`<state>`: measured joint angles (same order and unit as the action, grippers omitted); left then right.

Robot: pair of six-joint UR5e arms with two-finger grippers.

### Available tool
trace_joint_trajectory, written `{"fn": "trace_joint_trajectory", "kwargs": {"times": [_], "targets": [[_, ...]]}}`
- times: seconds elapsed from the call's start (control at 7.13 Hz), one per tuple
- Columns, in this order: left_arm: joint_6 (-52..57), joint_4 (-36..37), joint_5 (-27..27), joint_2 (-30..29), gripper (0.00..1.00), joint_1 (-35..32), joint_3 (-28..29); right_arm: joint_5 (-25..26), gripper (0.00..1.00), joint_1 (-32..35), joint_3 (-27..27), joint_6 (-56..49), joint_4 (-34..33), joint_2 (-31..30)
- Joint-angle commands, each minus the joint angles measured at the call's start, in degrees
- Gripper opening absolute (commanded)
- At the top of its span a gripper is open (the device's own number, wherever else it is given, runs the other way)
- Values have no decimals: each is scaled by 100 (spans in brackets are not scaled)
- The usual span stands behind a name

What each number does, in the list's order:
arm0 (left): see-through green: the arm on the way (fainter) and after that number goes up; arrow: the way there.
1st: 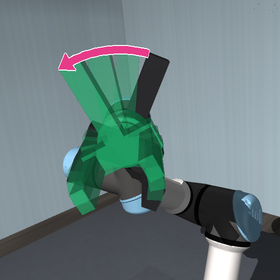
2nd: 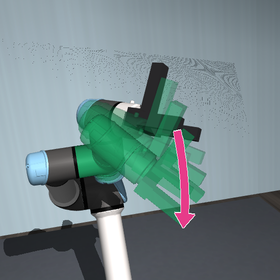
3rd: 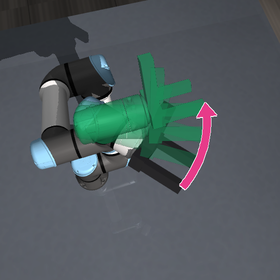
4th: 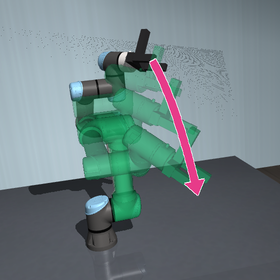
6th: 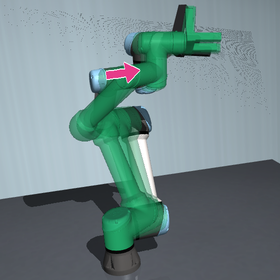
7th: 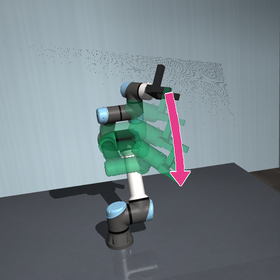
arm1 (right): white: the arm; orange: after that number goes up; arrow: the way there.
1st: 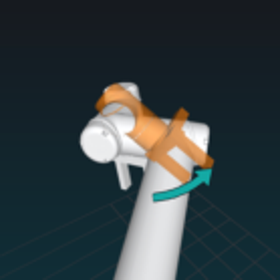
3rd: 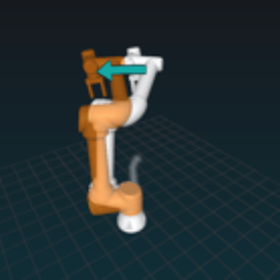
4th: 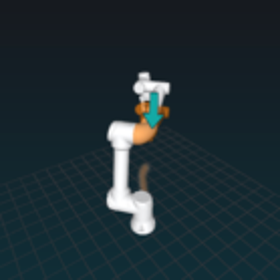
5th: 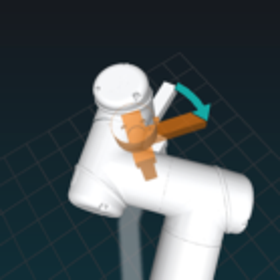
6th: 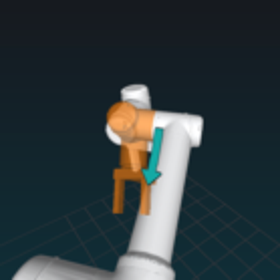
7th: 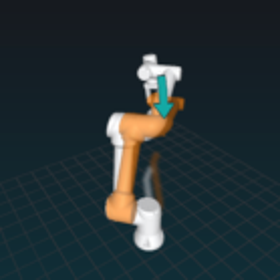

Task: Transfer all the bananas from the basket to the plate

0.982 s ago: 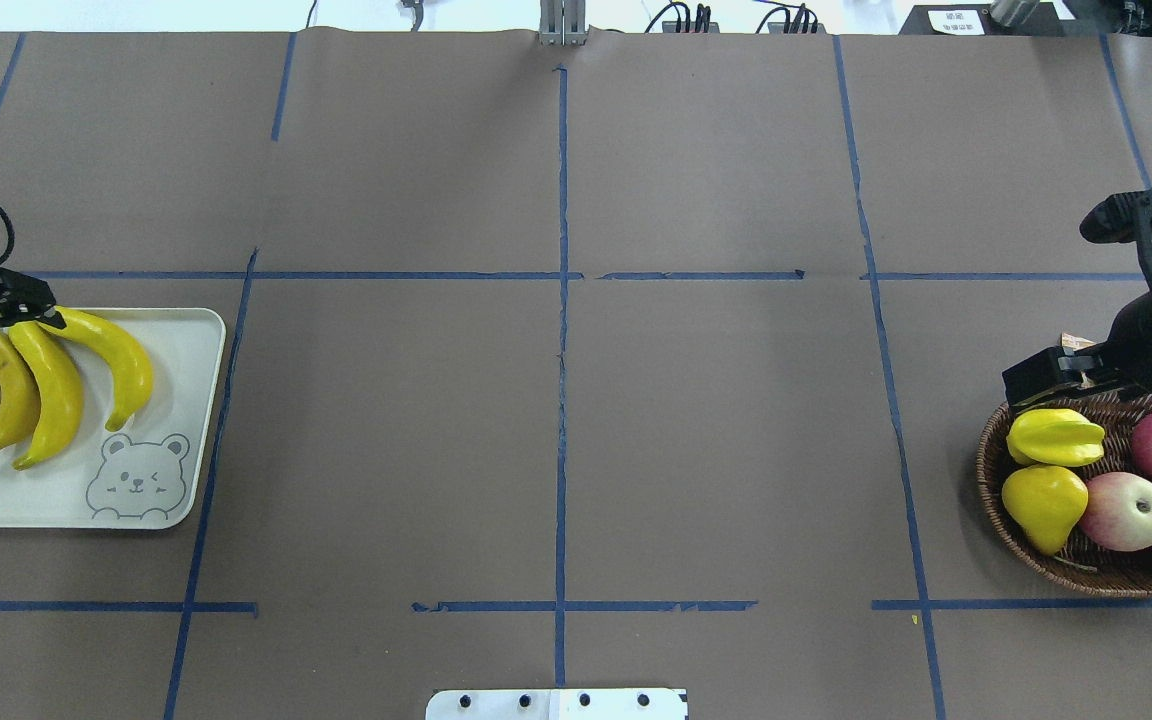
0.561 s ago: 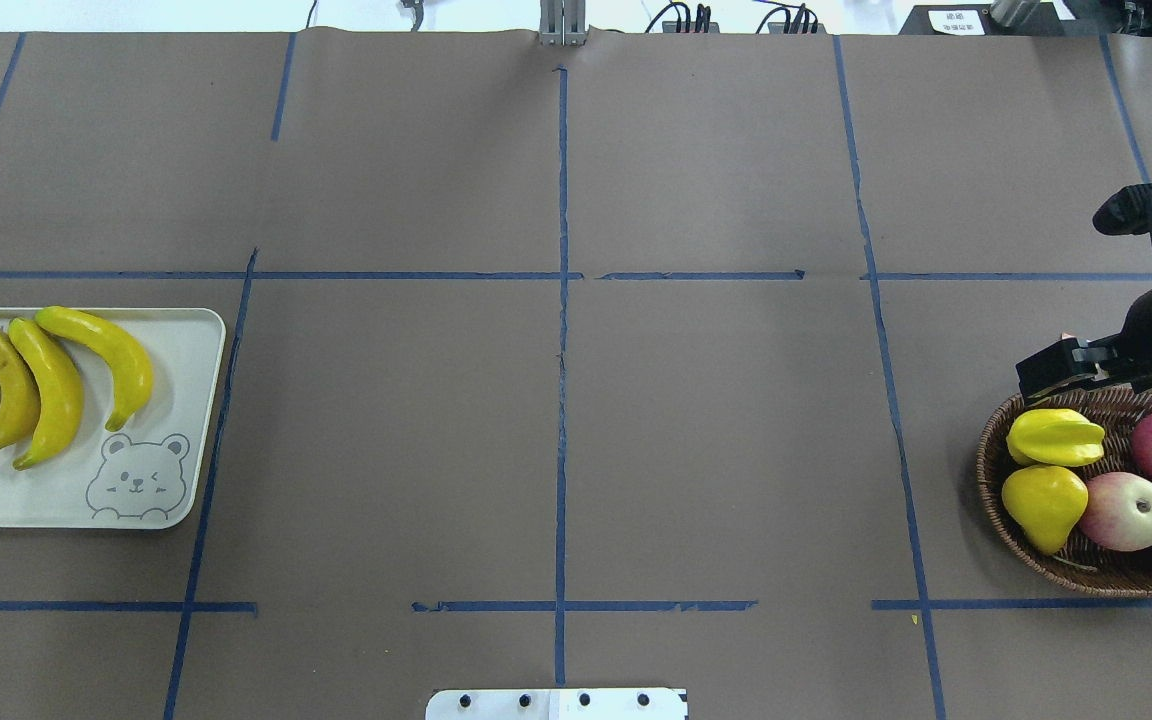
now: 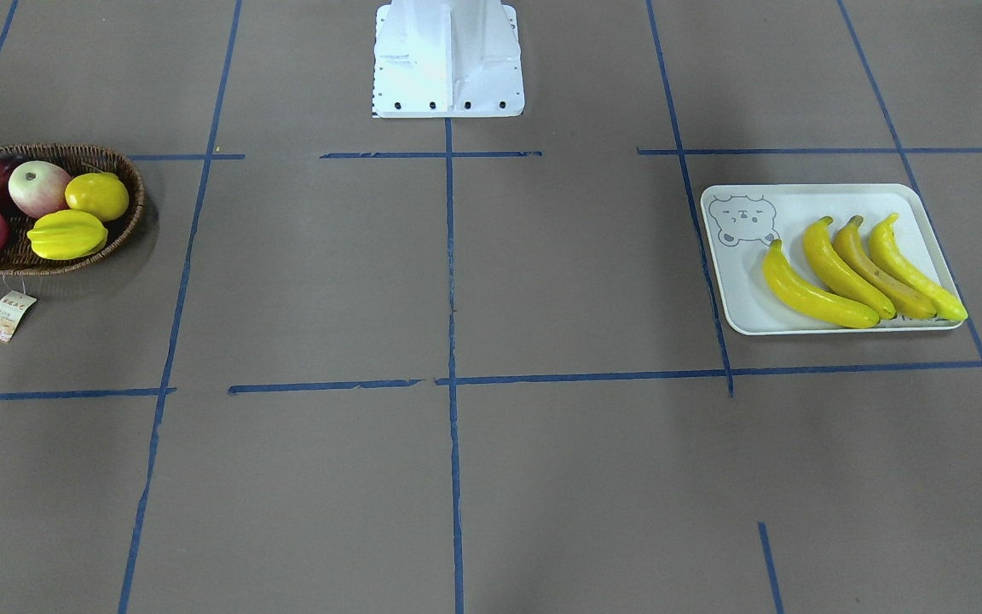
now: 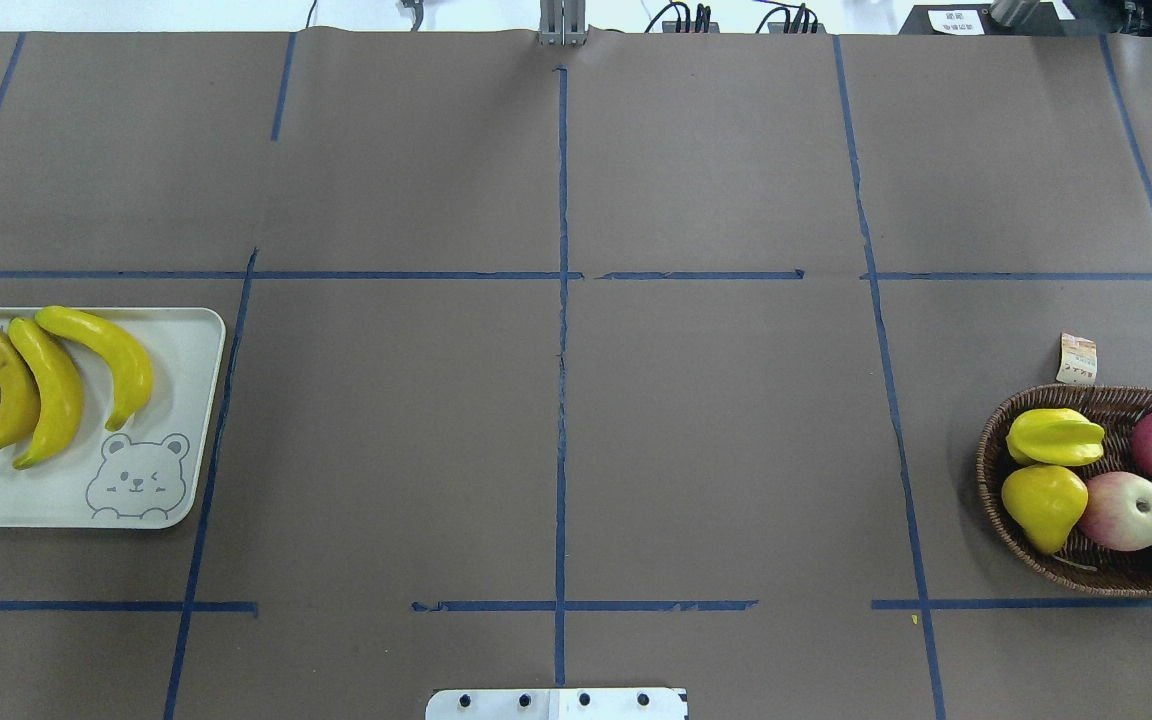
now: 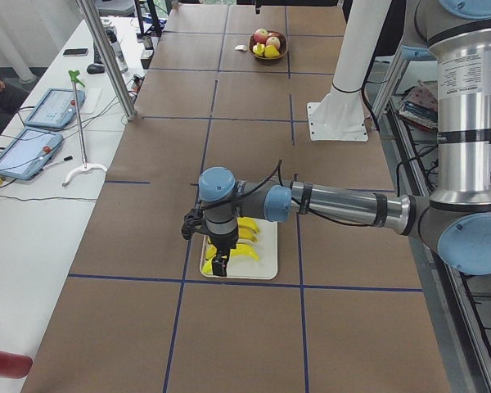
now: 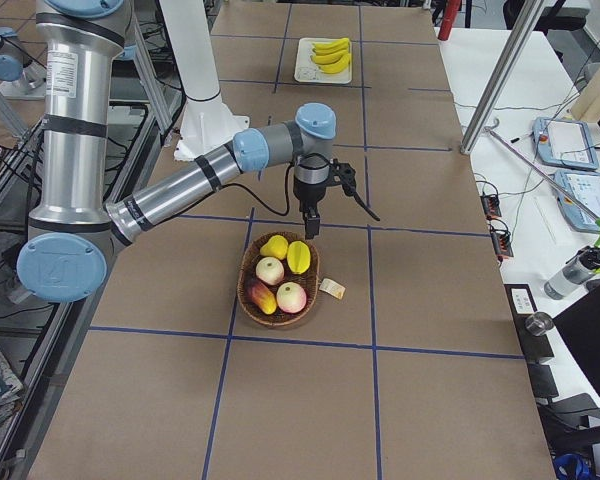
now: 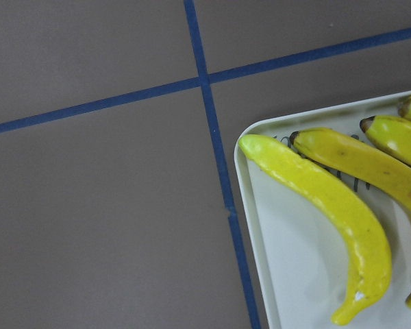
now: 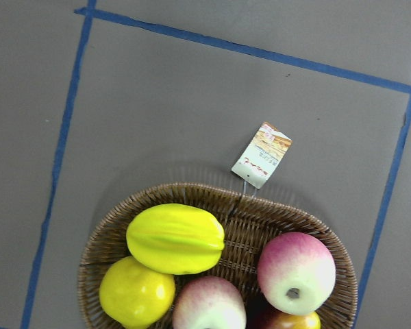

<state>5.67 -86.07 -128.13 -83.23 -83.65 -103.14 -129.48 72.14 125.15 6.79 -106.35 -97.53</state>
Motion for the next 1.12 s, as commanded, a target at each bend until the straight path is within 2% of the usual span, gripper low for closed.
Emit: {"fn": "trace_joint_trajectory", "kwargs": {"times": [0.0, 0.14, 0.56, 0.7, 0.98], "targets": [[243, 178, -745, 44, 100, -362, 5, -454, 100, 1218, -943, -2102, 0, -213], [120, 91, -748, 70, 100, -424, 74, -586, 100, 1633, -1340, -2825, 9, -388], [136, 55, -695, 167, 100, -424, 171, -517, 100, 2365, -1694, -2965, 218, -802], [154, -284, -565, 167, 100, -424, 163, -517, 99, 2367, -1878, -2677, 515, -811], [119, -341, -222, 211, 100, -433, 171, -308, 99, 2340, -2535, -1903, 1665, -733]]}}
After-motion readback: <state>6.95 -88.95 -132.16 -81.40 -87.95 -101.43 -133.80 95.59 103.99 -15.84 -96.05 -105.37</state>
